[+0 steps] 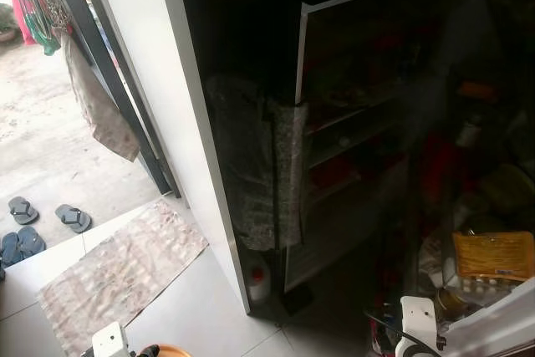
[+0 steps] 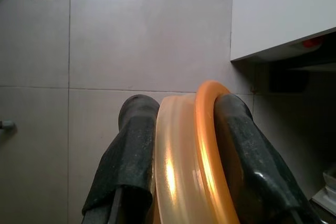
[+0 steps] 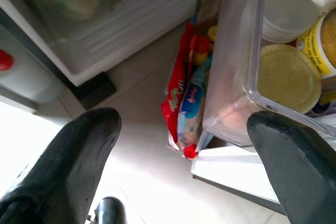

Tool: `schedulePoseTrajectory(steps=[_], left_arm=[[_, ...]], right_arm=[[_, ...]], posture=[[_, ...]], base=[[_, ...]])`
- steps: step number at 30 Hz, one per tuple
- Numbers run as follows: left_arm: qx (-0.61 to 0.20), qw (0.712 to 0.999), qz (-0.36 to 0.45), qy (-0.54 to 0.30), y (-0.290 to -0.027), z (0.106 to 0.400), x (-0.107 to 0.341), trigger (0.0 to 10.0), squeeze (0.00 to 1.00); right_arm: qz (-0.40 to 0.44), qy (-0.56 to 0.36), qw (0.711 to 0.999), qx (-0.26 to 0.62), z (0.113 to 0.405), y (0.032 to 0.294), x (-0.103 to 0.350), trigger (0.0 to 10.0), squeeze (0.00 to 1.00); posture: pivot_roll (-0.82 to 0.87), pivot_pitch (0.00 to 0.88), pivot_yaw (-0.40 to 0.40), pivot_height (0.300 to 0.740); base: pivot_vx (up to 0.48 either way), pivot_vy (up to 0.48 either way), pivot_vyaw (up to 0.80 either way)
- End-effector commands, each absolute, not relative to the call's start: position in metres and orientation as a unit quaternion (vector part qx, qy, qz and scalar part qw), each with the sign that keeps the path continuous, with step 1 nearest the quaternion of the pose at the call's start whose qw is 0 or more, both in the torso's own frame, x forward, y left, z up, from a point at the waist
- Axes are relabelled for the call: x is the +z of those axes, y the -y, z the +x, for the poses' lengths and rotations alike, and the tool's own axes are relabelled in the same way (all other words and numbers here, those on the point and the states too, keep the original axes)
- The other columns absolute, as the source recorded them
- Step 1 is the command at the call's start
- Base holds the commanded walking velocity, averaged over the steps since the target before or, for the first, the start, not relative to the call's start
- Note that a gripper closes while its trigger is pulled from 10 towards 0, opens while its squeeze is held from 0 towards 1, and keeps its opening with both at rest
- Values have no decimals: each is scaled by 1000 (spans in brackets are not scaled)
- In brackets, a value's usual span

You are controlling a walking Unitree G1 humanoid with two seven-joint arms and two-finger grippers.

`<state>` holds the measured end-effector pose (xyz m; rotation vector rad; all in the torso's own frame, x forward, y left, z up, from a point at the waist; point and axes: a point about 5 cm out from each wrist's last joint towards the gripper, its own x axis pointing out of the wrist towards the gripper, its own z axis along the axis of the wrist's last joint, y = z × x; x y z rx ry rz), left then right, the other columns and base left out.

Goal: Restocking fridge

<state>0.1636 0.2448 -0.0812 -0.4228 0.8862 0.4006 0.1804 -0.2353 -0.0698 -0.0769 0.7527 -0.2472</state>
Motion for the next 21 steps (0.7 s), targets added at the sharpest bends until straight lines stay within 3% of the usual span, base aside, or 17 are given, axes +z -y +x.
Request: schedulePoseTrajectory(steps=[1,9,21], left_arm=[[191,854,-199,-441,-245,154,-86,10000,0],[189,854,-199,-442,-244,154,-86,10000,0],[187,853,-197,-445,-247,150,-86,10000,0]], right_arm=[[-58,-330,929,-158,190,255,-57,10000,0],[-72,-330,919,-201,184,272,-54,10000,0],[-108,-377,860,-328,140,325,-52,10000,0]], posture=[[-65,23,39,740],[-69,26,40,740],[-72,30,41,740]], base=[[0,0,0],[0,0,0],[0,0,0]])
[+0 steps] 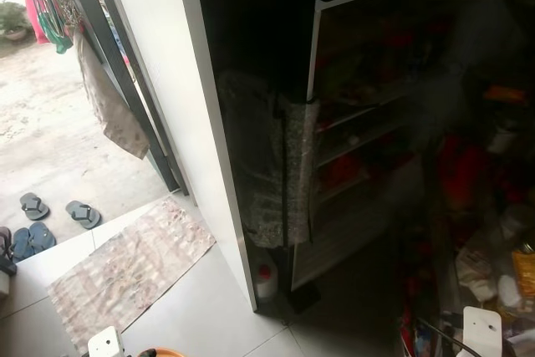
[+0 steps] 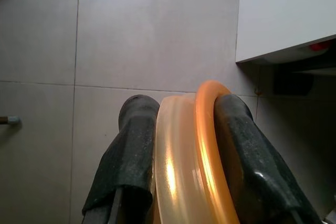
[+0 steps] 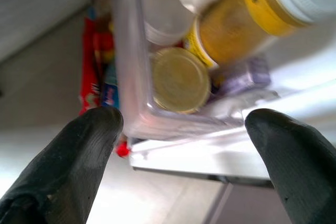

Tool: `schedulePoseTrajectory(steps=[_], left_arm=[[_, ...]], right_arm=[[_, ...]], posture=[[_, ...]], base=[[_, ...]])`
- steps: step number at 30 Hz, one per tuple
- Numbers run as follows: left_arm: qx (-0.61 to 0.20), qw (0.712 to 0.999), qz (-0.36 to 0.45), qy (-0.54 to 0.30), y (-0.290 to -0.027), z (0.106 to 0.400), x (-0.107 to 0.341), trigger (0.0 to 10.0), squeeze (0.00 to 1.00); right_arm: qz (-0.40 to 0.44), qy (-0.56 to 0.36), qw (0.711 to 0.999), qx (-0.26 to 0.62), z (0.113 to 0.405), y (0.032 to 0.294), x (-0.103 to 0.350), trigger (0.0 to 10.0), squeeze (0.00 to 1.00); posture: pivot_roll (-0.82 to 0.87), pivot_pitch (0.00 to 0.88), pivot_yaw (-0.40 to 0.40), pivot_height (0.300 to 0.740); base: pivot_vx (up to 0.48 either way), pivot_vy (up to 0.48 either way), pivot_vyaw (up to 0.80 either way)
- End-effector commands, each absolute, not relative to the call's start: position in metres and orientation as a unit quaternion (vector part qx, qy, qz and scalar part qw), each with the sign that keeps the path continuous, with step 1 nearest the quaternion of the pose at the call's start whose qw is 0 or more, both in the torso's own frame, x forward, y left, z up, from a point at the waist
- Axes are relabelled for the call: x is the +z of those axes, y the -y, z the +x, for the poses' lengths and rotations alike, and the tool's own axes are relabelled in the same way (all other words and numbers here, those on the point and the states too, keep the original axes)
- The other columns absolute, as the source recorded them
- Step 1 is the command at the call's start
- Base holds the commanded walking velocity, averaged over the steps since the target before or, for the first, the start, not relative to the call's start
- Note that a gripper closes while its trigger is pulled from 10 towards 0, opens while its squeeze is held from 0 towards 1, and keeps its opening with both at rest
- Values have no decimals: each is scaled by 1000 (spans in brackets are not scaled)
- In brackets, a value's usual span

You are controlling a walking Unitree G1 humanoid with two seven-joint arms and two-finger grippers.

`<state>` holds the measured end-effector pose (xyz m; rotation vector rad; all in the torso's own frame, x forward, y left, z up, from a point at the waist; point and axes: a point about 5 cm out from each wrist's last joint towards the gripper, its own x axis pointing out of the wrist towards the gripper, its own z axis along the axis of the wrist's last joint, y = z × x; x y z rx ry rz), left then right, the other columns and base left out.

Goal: Restocking fridge

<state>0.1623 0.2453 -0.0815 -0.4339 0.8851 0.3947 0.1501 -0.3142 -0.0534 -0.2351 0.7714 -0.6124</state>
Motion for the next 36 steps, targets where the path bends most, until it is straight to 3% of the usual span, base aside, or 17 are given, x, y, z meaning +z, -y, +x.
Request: schedulePoseTrajectory(steps=[1,6,13,19,22,27,36], left_arm=[[187,853,-197,-445,-247,150,-86,10000,0],[185,853,-196,-447,-247,149,-87,10000,0],[181,853,-194,-449,-247,148,-87,10000,0],[182,853,-191,-451,-249,146,-87,10000,0],[182,853,-188,-452,-250,146,-87,10000,0],[179,853,-183,-456,-250,145,-87,10000,0],[179,852,-185,-456,-247,146,-88,10000,0]], right_arm=[[-108,-377,860,-328,140,325,-52,10000,0],[-114,-391,852,-329,135,324,-56,10000,0],[-90,-392,870,-284,145,298,-64,10000,0],[-76,-317,914,-241,176,278,-53,10000,0],[-81,-248,931,-256,196,281,-36,10000,0],[-92,-176,934,-297,215,292,-12,10000,0],[-138,-76,900,-406,228,321,30,10000,0]], posture=[[-72,30,41,740],[-72,31,39,740],[-70,33,38,740],[-70,35,38,740],[-73,35,39,740],[-73,35,40,740],[-74,33,45,740]], base=[[0,0,0],[0,0,0],[0,0,0],[0,0,0],[0,0,0],[0,0,0],[0,0,0]])
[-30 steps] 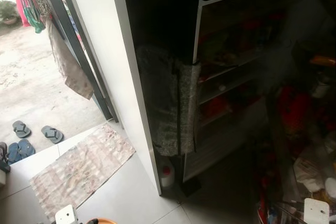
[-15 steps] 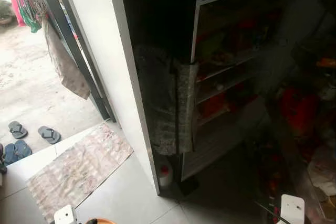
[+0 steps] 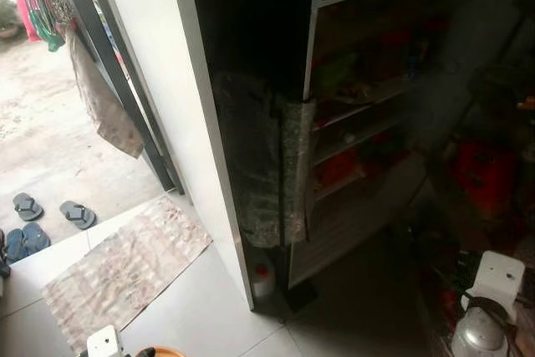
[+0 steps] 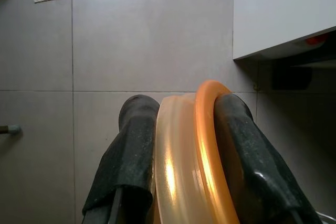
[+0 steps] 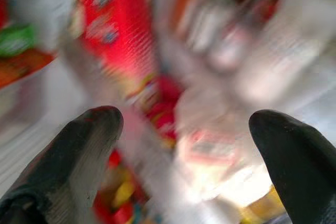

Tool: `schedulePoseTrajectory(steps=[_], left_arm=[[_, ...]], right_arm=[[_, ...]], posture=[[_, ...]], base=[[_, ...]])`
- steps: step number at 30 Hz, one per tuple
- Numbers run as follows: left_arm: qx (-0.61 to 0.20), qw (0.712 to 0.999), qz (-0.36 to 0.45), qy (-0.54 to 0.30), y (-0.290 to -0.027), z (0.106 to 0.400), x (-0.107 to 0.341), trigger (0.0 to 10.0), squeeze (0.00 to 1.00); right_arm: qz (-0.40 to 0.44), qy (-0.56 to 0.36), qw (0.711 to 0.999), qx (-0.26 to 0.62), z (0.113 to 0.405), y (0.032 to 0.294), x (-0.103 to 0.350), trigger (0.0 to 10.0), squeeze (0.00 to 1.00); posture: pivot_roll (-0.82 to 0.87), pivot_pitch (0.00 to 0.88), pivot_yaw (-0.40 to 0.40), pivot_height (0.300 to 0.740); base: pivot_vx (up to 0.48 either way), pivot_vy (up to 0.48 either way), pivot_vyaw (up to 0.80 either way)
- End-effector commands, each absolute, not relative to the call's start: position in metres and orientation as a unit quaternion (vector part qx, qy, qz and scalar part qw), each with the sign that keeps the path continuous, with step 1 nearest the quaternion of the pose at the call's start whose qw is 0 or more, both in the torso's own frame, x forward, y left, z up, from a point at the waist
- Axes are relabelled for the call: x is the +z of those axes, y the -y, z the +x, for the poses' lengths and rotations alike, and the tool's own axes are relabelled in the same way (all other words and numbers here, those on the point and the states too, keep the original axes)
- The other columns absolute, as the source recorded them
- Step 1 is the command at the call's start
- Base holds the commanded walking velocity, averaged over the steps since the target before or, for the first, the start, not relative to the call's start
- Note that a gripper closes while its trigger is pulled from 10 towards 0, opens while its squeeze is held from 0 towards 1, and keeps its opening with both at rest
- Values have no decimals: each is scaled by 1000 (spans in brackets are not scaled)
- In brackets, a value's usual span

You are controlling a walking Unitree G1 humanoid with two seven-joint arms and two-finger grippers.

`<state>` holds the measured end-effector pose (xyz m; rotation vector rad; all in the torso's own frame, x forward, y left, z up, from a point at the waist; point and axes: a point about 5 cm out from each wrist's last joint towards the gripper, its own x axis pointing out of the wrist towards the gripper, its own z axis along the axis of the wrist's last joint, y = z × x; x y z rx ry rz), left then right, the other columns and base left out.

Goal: Restocking fridge

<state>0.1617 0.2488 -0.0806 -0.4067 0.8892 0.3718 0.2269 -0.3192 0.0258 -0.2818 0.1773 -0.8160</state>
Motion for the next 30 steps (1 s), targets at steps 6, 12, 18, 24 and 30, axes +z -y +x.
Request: schedulePoseTrajectory(steps=[6,12,18,24,30], left_arm=[[178,851,-186,-457,-242,148,-89,10000,0],[181,851,-186,-457,-243,147,-89,10000,0],[188,850,-182,-458,-256,139,-88,10000,0],[191,849,-180,-459,-259,135,-88,10000,0],[190,849,-178,-459,-257,136,-88,10000,0]], right_arm=[[-139,-47,889,-434,234,340,50,10000,0],[-139,-57,875,-459,231,355,55,10000,0],[-118,-94,855,-496,215,376,51,10000,0],[-114,-113,851,-500,209,384,50,10000,0],[-106,-117,852,-498,210,390,53,10000,0]], posture=[[-73,34,45,740],[-73,32,40,740],[-78,34,44,740],[-76,36,46,740],[-78,38,46,740]], base=[[0,0,0],[0,0,0],[0,0,0],[0,0,0],[0,0,0]])
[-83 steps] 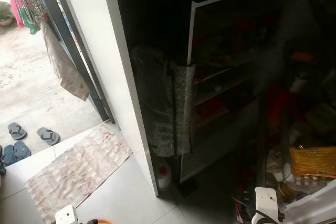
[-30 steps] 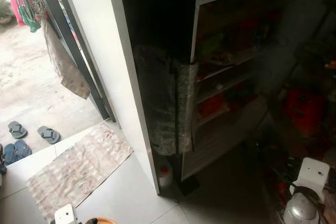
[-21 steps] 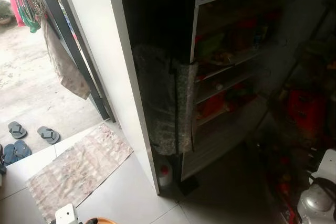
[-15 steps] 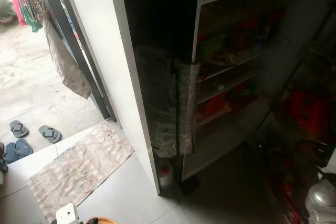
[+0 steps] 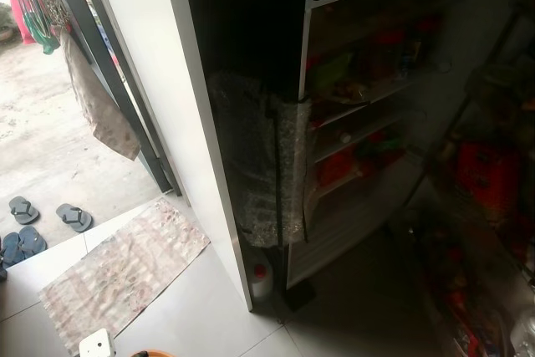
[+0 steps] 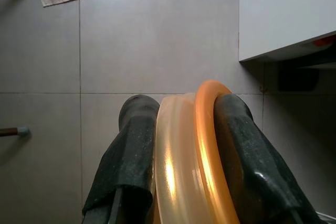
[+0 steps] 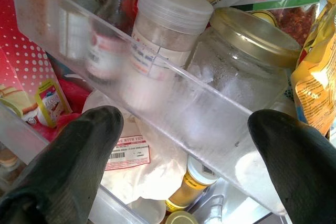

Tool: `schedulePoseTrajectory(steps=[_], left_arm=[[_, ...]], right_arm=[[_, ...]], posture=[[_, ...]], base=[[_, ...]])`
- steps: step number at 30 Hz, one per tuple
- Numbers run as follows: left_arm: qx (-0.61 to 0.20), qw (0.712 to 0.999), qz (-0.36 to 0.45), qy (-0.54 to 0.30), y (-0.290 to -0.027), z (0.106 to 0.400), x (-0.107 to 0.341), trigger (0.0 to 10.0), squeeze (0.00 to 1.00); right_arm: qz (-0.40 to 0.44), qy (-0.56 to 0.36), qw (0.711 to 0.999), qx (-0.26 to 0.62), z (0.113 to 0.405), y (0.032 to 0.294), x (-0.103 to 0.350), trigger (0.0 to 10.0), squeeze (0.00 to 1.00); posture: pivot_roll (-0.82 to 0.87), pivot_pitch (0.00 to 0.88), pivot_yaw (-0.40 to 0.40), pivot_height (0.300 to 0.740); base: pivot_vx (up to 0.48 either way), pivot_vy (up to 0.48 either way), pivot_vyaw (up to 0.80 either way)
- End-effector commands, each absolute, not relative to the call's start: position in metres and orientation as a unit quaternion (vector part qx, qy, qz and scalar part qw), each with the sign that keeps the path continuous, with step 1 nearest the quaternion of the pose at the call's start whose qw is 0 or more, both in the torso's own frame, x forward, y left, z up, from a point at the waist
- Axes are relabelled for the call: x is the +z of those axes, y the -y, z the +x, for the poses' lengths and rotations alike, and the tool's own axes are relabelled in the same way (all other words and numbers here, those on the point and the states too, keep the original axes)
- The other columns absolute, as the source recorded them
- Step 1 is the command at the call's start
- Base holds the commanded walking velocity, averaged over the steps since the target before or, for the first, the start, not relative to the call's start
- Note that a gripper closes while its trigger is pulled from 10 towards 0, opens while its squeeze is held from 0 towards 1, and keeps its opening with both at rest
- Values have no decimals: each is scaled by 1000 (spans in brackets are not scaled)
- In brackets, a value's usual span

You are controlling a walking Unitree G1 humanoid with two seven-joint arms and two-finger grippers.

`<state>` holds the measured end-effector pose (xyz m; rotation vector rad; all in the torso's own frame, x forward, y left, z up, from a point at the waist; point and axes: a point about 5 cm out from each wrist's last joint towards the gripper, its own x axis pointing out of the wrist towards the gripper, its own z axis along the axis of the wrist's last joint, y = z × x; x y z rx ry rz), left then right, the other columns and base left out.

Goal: Restocking fridge

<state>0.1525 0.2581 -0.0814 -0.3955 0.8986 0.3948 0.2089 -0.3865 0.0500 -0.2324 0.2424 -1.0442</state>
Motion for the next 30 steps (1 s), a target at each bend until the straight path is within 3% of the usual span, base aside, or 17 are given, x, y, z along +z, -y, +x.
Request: schedulePoseTrajectory(steps=[1,11,23,30], left_arm=[[189,849,-178,-460,-256,137,-88,10000,0],[185,851,-174,-460,-255,138,-88,10000,0],[183,852,-166,-461,-257,138,-88,10000,0],[183,851,-165,-463,-258,135,-88,10000,0]], right_arm=[[-106,-116,854,-496,211,390,53,10000,0],[-111,-120,857,-489,211,399,59,10000,0],[-82,-130,877,-454,218,368,37,10000,0],[-83,-143,876,-453,214,364,30,10000,0]], posture=[[-77,39,48,740],[-83,39,53,740],[-72,37,56,740],[-72,35,53,740]], base=[[0,0,0],[0,0,0],[0,0,0],[0,0,0]])
